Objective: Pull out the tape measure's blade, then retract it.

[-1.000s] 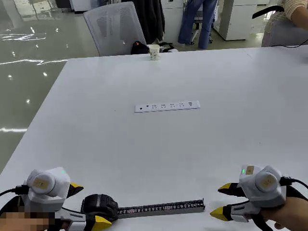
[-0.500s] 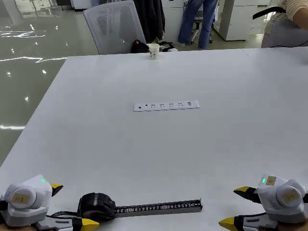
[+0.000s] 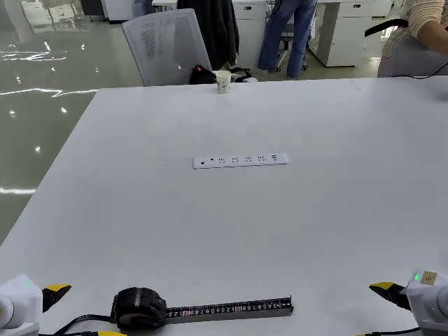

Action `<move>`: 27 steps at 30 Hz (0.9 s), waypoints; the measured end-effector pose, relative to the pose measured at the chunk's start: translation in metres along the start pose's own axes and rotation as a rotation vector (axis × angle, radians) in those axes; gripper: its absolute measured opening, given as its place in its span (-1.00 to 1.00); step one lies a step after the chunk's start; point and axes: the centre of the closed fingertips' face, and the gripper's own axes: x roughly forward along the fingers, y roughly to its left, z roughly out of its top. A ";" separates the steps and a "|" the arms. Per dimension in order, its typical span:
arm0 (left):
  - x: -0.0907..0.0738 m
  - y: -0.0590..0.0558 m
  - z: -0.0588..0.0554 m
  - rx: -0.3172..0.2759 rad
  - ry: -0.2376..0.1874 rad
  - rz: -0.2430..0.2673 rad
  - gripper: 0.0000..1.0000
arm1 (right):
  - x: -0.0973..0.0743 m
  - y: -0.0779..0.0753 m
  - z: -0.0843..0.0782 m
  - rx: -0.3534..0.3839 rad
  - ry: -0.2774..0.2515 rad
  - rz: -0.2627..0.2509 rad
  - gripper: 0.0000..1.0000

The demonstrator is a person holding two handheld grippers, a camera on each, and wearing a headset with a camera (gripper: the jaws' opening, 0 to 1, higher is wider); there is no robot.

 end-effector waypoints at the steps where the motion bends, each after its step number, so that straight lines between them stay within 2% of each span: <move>1: -0.001 -0.001 -0.003 -0.007 0.006 -0.008 0.98 | -0.003 -0.001 -0.001 0.007 -0.005 -0.005 0.71; 6: -0.004 -0.004 -0.010 -0.006 0.017 -0.013 0.98 | -0.010 -0.001 -0.003 0.025 -0.024 -0.022 0.98; 10: -0.008 -0.010 -0.010 0.013 0.020 -0.007 0.98 | -0.014 -0.004 -0.003 0.029 -0.044 -0.031 0.98; 15: -0.010 -0.010 -0.009 0.022 0.017 -0.009 0.98 | -0.015 -0.003 -0.004 0.021 -0.049 -0.025 0.98; 18: -0.010 -0.010 -0.008 0.014 0.015 -0.011 0.98 | -0.014 -0.004 -0.004 0.027 -0.045 -0.039 0.98; 24: -0.009 -0.010 -0.007 0.001 0.012 -0.013 0.98 | -0.012 0.002 -0.011 0.020 -0.024 -0.017 0.98; 27: -0.008 -0.010 -0.007 0.002 0.010 -0.016 0.98 | -0.013 0.003 -0.010 0.023 -0.034 -0.010 0.98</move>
